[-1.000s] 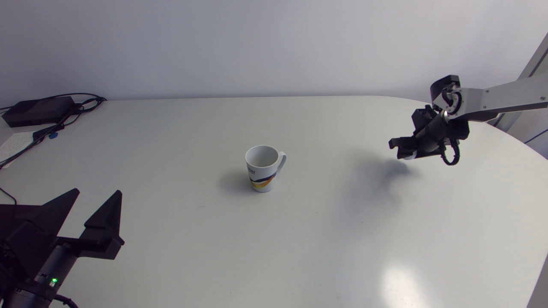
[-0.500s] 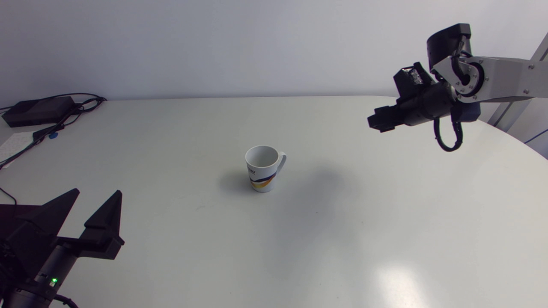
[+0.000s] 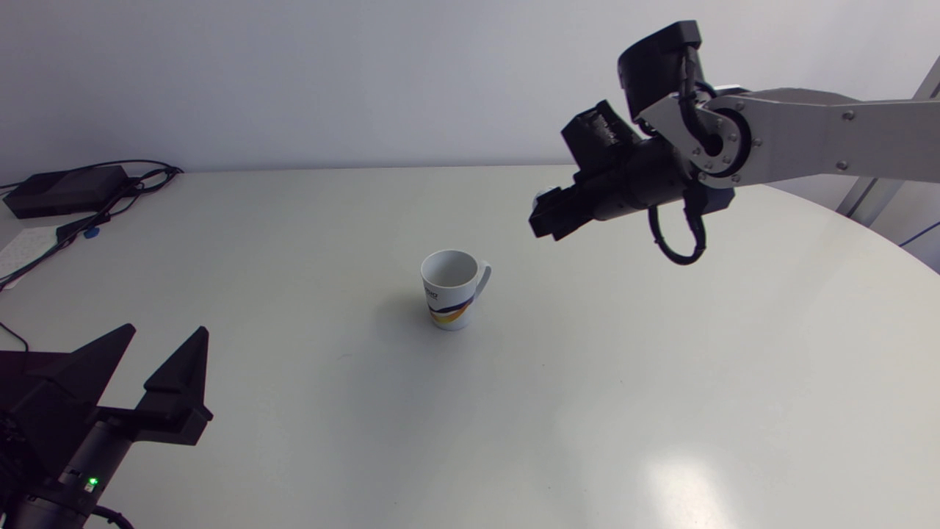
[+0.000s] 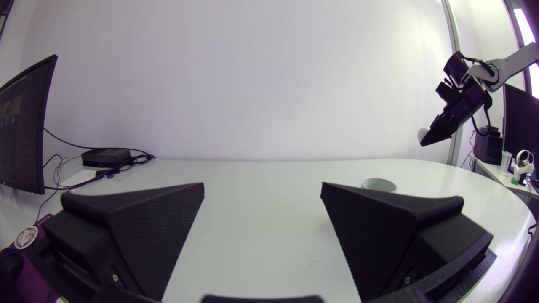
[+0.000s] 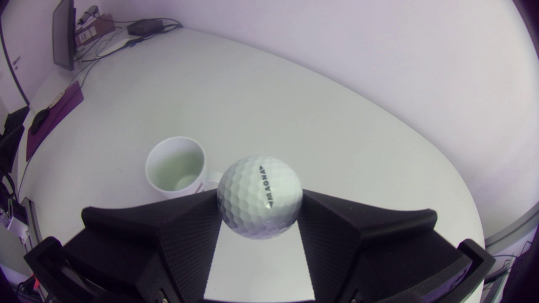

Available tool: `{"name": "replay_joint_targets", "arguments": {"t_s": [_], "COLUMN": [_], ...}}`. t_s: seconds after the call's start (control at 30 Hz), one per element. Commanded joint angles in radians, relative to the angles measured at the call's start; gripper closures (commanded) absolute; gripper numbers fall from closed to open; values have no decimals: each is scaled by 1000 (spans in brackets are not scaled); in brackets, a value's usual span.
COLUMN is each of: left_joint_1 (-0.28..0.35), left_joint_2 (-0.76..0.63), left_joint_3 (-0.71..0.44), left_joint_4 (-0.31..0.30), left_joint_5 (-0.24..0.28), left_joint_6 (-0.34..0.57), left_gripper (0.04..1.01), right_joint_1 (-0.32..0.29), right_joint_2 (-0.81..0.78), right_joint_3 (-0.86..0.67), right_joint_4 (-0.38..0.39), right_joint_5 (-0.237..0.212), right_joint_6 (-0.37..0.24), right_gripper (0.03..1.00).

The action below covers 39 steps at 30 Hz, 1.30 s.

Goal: Pick up the white golf ball from the table and place it into the cup.

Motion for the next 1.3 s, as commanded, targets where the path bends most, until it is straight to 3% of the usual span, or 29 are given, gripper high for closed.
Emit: {"name": "replay_joint_targets", "arguments": {"t_s": [0.0,0.63,1.27], "left_joint_1": [9,14,14], "left_joint_2": [-15,-15,-15], "left_joint_3": [-17,-17,-17], "left_joint_4": [1,1,-1], "left_joint_5": [4,4,4], "left_joint_6": [-2,-1,-1], "left_gripper": [52,52,52], "right_joint_1": [37,186,224], "right_joint_2": [52,282,400], "right_joint_3": [20,253,287], "right_joint_4": [14,-42,-37], "right_joint_5": [-6,-21,-15], "right_joint_6": [13,27,33], "right_gripper": [602,602,597]}}
